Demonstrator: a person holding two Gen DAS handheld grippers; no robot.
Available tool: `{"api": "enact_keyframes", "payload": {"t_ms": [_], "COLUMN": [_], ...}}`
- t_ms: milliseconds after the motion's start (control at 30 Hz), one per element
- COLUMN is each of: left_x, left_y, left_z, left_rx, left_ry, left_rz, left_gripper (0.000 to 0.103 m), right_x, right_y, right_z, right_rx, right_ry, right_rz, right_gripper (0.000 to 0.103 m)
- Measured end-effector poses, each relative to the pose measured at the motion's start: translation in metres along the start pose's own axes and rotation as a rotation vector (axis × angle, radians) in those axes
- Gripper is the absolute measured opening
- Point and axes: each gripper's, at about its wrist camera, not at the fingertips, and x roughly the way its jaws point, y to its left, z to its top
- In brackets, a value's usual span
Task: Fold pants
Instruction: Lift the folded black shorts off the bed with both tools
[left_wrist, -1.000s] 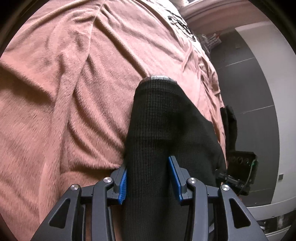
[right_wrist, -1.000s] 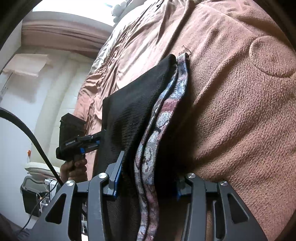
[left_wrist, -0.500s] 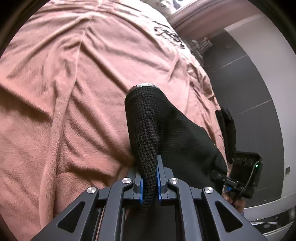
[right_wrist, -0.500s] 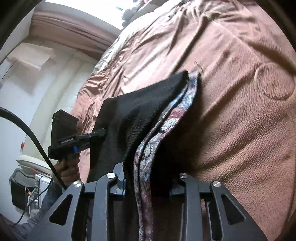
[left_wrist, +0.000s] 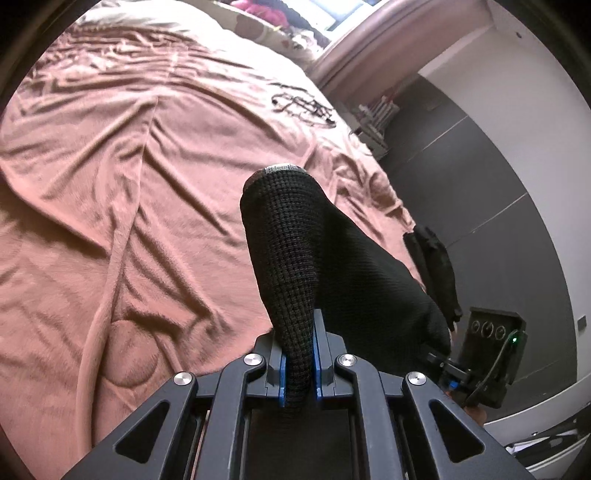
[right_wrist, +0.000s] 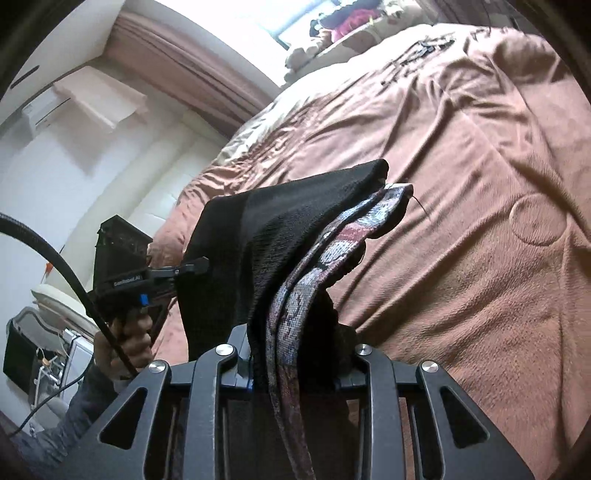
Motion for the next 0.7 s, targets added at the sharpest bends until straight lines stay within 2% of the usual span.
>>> {"api": "enact_keyframes", "payload": {"t_ms": [400,700], "left_x": [-0.058,-0.089], "left_y": [-0.042,-0.079], "left_z": [-0.020,-0.034], "left_rx": [0.044,0.075], "left_ry": [-0.112,-0.176], "left_rz": [0.000,-0.034], "left_gripper": [0.011,0.011], "right_x": [-0.048,-0.094], "right_y": [0.051,0.081], "right_z": [-0.022,-0.030], "right_rx": [-0.159,-0.230], "right_ry": [-0.076,-0.135], "right_rz": [-0.039,-0.068], "right_gripper": [0.024,0.024]}}
